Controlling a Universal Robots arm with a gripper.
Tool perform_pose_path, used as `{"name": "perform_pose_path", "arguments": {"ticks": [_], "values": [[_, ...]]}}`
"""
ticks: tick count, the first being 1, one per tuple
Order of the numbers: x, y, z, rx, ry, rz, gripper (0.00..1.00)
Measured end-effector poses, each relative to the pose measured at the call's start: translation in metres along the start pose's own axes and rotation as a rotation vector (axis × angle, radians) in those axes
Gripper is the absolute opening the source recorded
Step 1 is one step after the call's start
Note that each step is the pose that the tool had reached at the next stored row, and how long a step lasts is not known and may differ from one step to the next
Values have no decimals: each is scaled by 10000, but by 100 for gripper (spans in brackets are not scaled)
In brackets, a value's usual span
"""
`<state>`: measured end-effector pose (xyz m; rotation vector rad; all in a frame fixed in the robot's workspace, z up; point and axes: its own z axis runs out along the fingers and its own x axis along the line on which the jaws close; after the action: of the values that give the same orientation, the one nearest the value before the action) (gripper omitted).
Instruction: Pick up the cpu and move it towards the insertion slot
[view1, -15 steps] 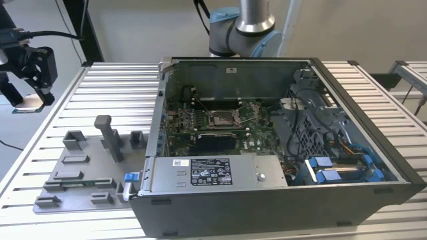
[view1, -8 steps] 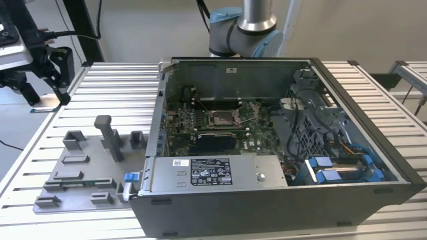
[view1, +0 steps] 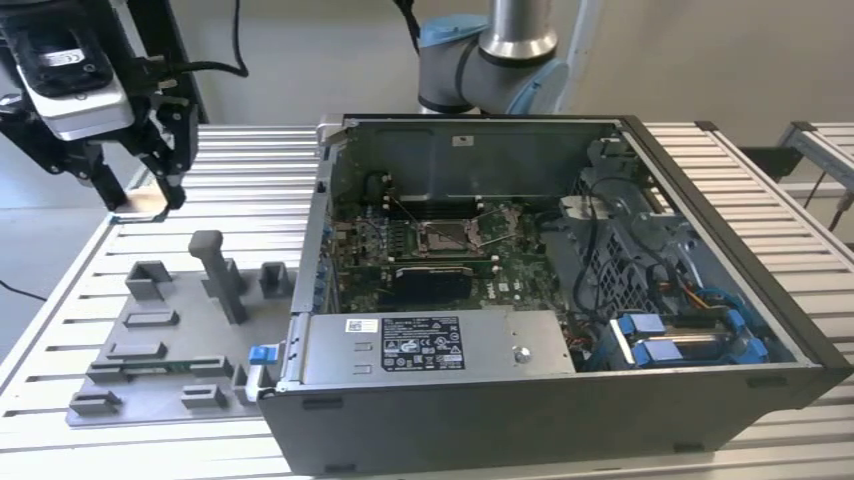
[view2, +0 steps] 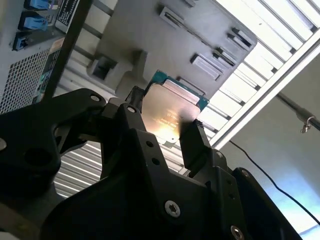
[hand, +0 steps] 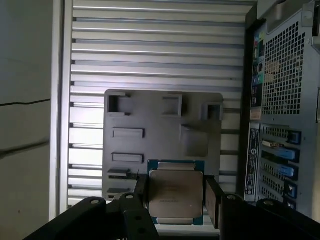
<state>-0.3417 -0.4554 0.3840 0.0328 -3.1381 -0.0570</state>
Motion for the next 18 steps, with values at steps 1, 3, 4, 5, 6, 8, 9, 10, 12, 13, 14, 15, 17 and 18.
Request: {"name": "perform_pose_path", "arguments": {"ticks": [1,3,4,5,6,8,9,10,12,13,14,15,17,18], "values": [[-44,-1,0,0,0,0,0],[-122,-2,-1,0,1,0,0],[-157,-3,-1,0,1,0,0],[-194,-4,-1,0,0,0,0],[-230,-5,-1,0,0,1,0],[-300,-6,-1,0,1,0,0],[-336,-7,-1,0,0,0,0],[-371,-8,-1,0,1,0,0],[-432,-9,-2,0,1,1,0],[-462,-9,-2,0,0,1,0],[-492,-10,-2,0,0,1,0],[-523,-11,-2,0,1,0,0],[-585,-12,-2,0,1,0,0],[-618,-13,-3,1,1,0,0]]}}
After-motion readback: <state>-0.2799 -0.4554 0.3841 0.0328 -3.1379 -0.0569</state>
